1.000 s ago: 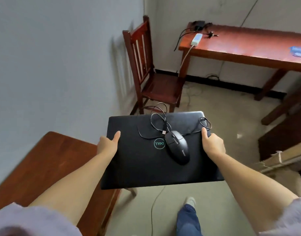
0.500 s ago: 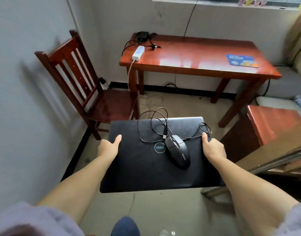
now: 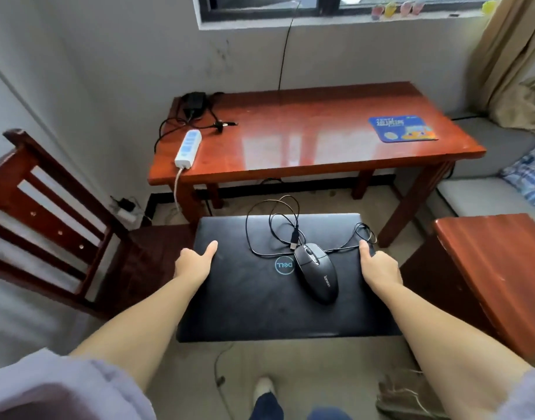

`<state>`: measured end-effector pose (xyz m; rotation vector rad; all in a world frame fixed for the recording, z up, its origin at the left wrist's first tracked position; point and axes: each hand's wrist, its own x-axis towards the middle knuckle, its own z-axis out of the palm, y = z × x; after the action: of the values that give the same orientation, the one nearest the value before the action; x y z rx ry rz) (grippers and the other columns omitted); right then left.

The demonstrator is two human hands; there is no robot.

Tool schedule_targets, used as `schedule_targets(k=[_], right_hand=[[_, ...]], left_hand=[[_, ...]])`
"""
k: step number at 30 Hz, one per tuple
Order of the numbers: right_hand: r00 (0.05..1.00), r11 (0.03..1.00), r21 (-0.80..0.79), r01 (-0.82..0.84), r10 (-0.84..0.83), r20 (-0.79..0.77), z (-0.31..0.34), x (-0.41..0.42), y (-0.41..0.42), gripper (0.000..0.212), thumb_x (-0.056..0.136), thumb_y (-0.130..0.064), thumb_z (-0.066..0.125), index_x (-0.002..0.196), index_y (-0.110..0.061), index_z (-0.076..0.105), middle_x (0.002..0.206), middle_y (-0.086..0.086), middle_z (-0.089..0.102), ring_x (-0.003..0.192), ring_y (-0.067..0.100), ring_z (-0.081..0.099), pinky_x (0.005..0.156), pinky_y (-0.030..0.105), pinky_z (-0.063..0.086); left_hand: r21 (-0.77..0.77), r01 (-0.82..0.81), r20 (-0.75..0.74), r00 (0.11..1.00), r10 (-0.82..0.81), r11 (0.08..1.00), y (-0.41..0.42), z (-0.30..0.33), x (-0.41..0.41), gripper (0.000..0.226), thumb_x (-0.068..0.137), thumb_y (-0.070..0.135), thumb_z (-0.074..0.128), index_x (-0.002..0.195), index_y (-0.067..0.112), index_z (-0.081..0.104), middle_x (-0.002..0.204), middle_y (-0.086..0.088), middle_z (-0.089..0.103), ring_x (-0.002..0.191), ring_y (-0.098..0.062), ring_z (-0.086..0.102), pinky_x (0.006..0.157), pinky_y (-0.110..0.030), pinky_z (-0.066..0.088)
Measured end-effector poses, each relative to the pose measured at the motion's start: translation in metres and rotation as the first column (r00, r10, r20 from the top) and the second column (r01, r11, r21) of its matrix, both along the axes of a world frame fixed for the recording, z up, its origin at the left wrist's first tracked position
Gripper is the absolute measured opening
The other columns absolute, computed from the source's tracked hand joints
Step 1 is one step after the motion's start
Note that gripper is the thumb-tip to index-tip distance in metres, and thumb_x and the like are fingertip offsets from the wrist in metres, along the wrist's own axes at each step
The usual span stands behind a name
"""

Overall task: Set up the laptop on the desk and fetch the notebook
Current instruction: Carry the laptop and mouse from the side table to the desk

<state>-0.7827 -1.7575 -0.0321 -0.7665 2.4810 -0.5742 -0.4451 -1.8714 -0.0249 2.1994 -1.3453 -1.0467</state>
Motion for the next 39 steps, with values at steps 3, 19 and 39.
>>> schedule_targets(k=[3,19,39], right_hand=[[0.999,0.999,-0.010,0.037,-0.037,-0.015,0.008,-0.023,-0.048,0.074,0.089,-0.063,0.025,0.109,-0.001,0.059,0.118,0.023,0.060,0.110,0.038,0.055,0.084,0.039,0.042],[0.995,0.999,0.033,-0.039,0.042,-0.089,0.011,-0.228,-0.327,0.076,0.091,-0.061,0.025,0.110,0.005,0.058,0.118,0.028,0.059,0.109,0.042,0.055,0.086,0.041,0.043],[0.990,0.976,0.187,-0.109,0.124,-0.069,-0.035,-0.325,-0.604,0.077,0.090,-0.062,0.022,0.115,0.003,0.054,0.121,0.026,0.058,0.108,0.039,0.055,0.077,0.039,0.038]], left_hand=[[0.007,0.051,-0.005,0.999,-0.051,0.999,-0.062,0.010,-0.030,0.080,0.082,0.062,0.053,0.127,-0.004,0.043,0.131,-0.021,0.053,0.118,-0.040,0.051,0.096,-0.044,0.043],[0.027,0.040,-0.018,0.999,-0.040,0.999,-0.325,-0.003,-0.229,0.079,0.084,0.059,0.053,0.127,-0.006,0.042,0.131,-0.021,0.052,0.119,-0.039,0.049,0.092,-0.040,0.041],[0.182,0.016,0.078,0.997,-0.030,0.983,-0.587,-0.054,-0.316,0.075,0.086,0.057,0.051,0.124,-0.007,0.043,0.126,-0.023,0.055,0.114,-0.040,0.052,0.086,-0.040,0.042]])
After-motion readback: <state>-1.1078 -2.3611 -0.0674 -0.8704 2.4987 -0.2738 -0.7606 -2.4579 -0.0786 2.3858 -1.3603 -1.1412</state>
